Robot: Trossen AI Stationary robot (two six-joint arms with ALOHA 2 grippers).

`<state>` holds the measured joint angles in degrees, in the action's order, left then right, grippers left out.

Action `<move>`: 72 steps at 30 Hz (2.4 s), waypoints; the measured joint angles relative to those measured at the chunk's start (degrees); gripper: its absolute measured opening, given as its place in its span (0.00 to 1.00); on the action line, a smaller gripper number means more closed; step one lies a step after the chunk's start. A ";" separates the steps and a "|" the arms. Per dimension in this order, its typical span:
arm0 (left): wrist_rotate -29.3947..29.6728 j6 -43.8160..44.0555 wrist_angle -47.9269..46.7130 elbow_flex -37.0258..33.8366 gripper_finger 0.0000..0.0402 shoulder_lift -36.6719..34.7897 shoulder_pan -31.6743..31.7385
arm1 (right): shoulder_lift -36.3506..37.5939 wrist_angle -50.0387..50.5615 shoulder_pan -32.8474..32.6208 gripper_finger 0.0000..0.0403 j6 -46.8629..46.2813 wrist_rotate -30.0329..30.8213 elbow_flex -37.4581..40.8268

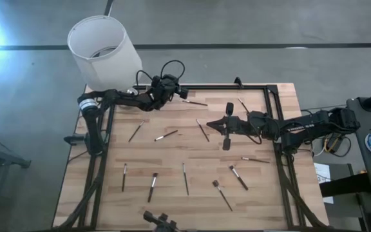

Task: Put items in baskets/containers
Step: Put the eyeshadow brush into the transparent organizer

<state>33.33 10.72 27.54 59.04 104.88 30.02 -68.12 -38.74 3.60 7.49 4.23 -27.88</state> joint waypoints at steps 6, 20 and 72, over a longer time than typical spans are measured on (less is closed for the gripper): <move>-2.20 0.38 -0.63 -0.04 0.07 0.00 -0.01 | 0.00 0.00 -0.56 0.02 0.00 0.01 0.02; -1.99 -0.09 -5.78 0.25 0.15 -0.36 -0.48 | 0.00 0.00 -2.41 0.02 0.02 0.36 0.02; -5.34 20.24 -50.09 -31.48 0.00 -40.95 -16.58 | -14.85 5.51 -15.87 0.02 -10.93 18.25 -1.90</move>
<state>27.99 30.97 -22.55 27.56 63.93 13.44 -82.97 -33.23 -12.27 -3.44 22.48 -29.78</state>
